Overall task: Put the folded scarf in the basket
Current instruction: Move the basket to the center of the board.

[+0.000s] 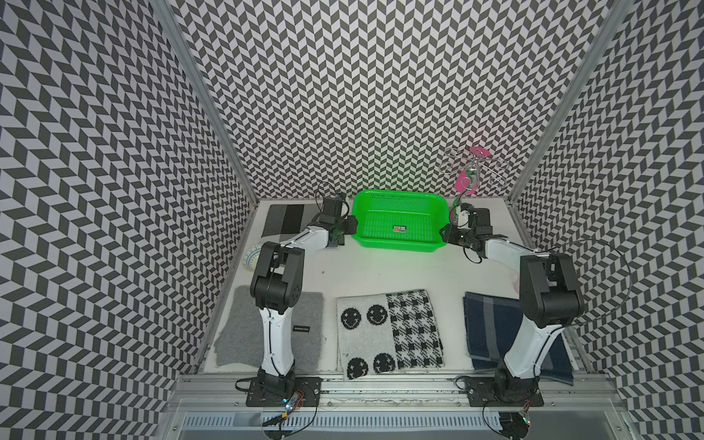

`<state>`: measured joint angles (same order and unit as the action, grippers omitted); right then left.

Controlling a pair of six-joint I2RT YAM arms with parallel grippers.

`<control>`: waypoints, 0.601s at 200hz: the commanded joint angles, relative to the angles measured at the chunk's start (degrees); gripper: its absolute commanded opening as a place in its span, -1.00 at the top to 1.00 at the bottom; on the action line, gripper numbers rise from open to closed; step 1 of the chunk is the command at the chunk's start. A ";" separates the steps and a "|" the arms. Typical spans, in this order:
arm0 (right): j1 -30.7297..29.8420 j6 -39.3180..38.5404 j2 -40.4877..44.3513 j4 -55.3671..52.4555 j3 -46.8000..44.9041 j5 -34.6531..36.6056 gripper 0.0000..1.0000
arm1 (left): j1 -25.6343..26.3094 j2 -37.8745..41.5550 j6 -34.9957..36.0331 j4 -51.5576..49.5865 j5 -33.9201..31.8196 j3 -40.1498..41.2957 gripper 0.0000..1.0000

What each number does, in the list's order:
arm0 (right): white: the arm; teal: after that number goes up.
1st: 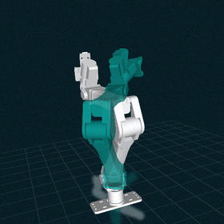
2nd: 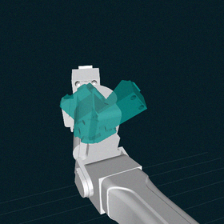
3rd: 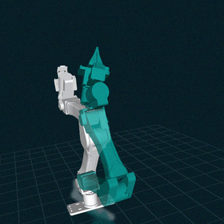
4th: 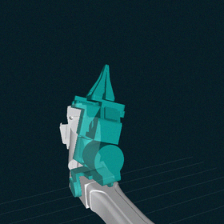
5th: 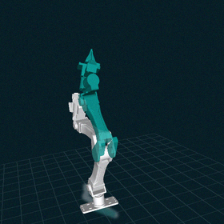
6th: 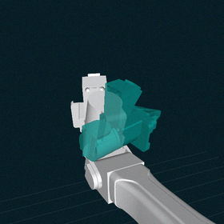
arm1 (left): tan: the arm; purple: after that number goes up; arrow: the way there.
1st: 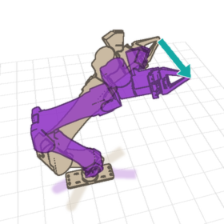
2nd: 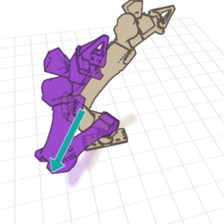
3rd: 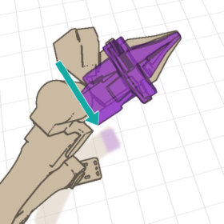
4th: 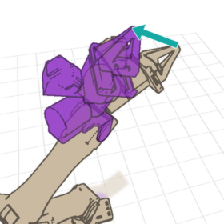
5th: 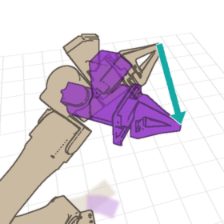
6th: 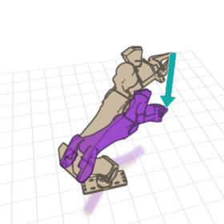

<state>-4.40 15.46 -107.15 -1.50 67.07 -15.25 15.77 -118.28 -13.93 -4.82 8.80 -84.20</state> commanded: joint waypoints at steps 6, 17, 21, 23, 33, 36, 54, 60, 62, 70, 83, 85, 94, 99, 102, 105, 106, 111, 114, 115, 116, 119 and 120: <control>-0.55 -0.48 2.25 -1.74 -1.62 -1.38 0.09 | 0.22 3.28 -0.27 -3.02 1.04 1.81 0.30; -0.93 -0.26 3.18 -1.72 -2.56 -1.80 0.09 | 0.18 4.16 -0.29 -3.76 1.58 2.31 0.34; -1.02 -0.20 3.50 -1.68 -2.94 -1.81 0.08 | 0.22 4.62 -0.34 -3.76 1.57 2.64 0.34; -1.08 -0.14 3.83 -1.63 -3.18 -1.74 0.08 | 0.23 4.87 -0.31 -3.79 1.62 2.82 0.34; -1.35 0.32 4.90 -1.56 -4.37 -1.48 0.08 | 0.21 5.99 -0.33 -3.92 1.54 3.87 0.34; -1.38 0.47 5.20 -1.57 -4.65 -1.53 0.08 | 0.22 6.31 -0.37 -4.08 1.53 4.14 0.34; -2.04 0.89 6.98 -2.95 -6.01 -1.71 0.08 | 0.23 8.19 0.03 -5.53 1.12 5.51 0.33; -2.38 0.75 7.53 -3.33 -6.47 -1.65 0.07 | 0.16 8.85 0.10 -5.88 0.90 6.20 0.32; -2.48 0.72 7.78 -3.36 -6.72 -1.63 0.07 | 0.17 9.07 0.08 -6.07 0.88 6.36 0.32; -2.73 0.71 8.82 -3.45 -7.61 -1.48 0.07 | 0.23 9.86 0.07 -6.24 0.88 7.32 0.31; -3.05 0.93 10.08 -3.91 -8.67 -1.17 0.05 | 0.20 11.10 0.20 -6.21 1.28 8.96 0.32; -3.00 0.96 10.20 -3.94 -8.88 -1.14 0.05 | 0.22 11.31 0.30 -6.24 1.37 9.10 0.32; -3.15 1.05 11.06 -4.06 -9.66 -0.92 0.05 | 0.23 12.10 0.73 -6.52 1.14 9.97 0.33; -3.18 1.29 11.59 -4.13 -10.13 -0.42 0.05 | 0.22 12.50 0.91 -6.88 0.97 10.35 0.33; -3.23 1.33 11.81 -4.29 -10.26 -0.23 0.04 | 0.18 12.86 0.95 -6.99 1.00 10.63 0.34; -3.12 1.38 12.10 -4.30 -10.45 -0.09 0.05 | 0.21 13.16 1.01 -6.97 1.02 10.90 0.34; -3.18 1.35 12.21 -4.30 -10.50 -0.07 0.05 | 0.22 13.29 1.01 -7.01 1.03 10.95 0.34; -3.16 1.37 12.67 -4.25 -10.91 -0.13 0.05 | 0.23 13.85 1.29 -6.81 1.33 11.54 0.34; -3.21 1.32 12.88 -4.14 -11.09 -0.14 0.05 | 0.23 14.16 1.40 -6.70 1.49 11.98 0.35; -3.18 1.28 12.95 -4.14 -11.13 -0.14 0.05 | 0.23 14.32 1.38 -6.65 1.53 12.05 0.34; -3.17 1.26 13.03 -4.13 -11.15 -0.14 0.05 | 0.23 14.44 1.37 -6.59 1.55 12.23 0.34; -3.20 1.28 13.18 -4.13 -11.29 -0.07 0.04 | 0.23 14.73 1.41 -6.34 1.61 12.58 0.34; -3.22 1.30 13.23 -4.17 -11.32 -0.06 0.04 | 0.23 14.82 1.39 -6.30 1.64 12.71 0.35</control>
<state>-7.33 16.19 -96.86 -5.80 57.04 -16.25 15.88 -106.74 -13.78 -9.69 9.78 -73.78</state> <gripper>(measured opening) 0.476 0.331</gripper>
